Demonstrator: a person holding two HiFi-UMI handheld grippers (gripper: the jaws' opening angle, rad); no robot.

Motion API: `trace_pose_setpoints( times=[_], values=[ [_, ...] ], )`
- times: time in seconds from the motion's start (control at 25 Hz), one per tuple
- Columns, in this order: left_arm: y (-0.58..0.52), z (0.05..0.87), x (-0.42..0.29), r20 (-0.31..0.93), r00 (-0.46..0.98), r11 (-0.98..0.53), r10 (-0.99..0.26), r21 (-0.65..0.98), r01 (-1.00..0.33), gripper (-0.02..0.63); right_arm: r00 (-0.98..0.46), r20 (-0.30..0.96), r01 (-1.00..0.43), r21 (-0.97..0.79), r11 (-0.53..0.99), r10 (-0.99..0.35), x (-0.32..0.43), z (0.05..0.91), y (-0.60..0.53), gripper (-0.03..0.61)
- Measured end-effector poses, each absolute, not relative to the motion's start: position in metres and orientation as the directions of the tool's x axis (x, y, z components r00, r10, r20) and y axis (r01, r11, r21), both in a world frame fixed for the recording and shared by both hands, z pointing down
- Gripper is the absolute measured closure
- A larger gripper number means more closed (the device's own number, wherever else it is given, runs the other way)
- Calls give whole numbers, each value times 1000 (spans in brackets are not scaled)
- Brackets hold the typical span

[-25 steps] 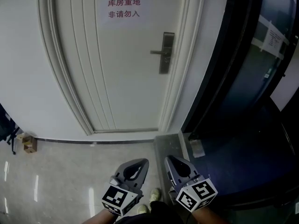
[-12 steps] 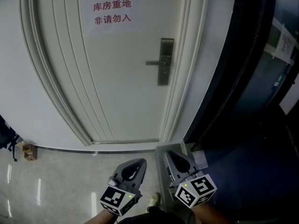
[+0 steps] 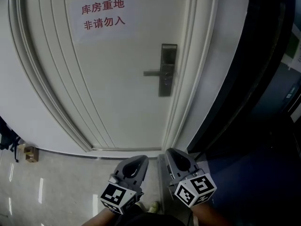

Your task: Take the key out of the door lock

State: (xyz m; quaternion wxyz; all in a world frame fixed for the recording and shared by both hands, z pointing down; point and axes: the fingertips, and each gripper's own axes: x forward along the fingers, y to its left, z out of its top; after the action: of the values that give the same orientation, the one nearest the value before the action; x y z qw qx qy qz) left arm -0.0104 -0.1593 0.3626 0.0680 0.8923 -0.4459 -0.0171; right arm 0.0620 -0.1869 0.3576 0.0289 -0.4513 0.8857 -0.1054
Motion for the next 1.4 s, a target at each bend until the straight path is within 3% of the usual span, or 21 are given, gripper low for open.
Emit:
trace_pose_setpoints(
  times=[0.36, 0.48, 1.04, 1.4],
  values=[
    [-223, 362, -2, 25, 639, -632, -768, 123, -765, 609, -509, 11, -844, -199, 497, -860, 67, 351, -291, 556],
    [-242, 362, -2, 26, 655, -648, -755, 129, -751, 609, -479, 11, -862, -194, 468, -878, 67, 348, -331, 508],
    [-315, 385, -30, 67, 671, -652, -739, 183, -736, 609, -281, 74, -958, -74, 276, -957, 69, 366, -502, 407],
    [-338, 396, -41, 88, 667, -642, -739, 208, -738, 609, -223, 95, -974, -56, 219, -970, 73, 375, -542, 405]
  ],
)
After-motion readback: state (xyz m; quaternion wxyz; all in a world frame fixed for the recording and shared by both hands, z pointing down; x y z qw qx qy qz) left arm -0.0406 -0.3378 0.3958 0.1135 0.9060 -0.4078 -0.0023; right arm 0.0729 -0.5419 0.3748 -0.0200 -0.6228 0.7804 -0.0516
